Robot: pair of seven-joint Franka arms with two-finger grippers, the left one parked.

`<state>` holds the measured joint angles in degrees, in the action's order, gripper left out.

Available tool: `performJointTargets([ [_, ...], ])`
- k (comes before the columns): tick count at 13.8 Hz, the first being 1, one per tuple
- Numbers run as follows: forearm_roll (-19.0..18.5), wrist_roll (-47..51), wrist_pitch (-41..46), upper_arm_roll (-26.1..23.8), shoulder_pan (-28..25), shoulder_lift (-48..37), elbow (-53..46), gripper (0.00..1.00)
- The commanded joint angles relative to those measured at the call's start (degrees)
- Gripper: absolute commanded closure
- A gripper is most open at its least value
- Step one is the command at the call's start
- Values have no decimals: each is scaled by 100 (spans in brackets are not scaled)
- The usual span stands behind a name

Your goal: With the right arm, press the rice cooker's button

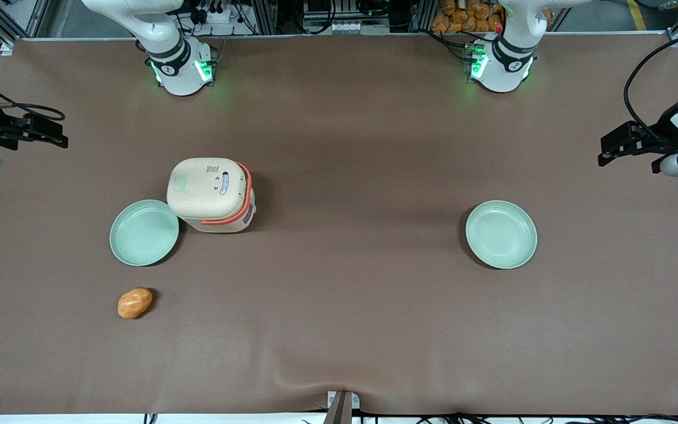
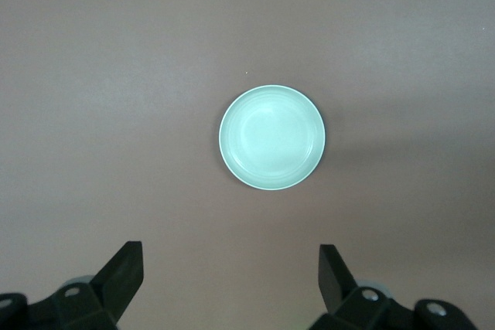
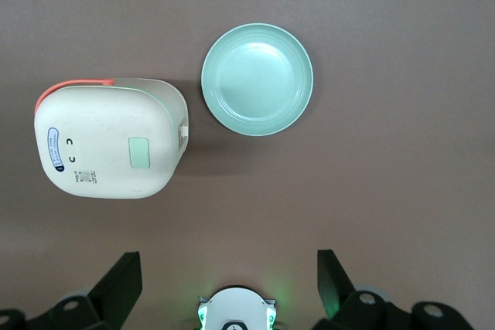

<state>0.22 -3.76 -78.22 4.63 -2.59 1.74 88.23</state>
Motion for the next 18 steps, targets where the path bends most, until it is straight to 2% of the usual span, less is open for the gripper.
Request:
performJointTargets([
  [1,13,94,-36,-15,13,-77,54,0],
  [18,13,33,-45,-84,-84,98,28,0],
])
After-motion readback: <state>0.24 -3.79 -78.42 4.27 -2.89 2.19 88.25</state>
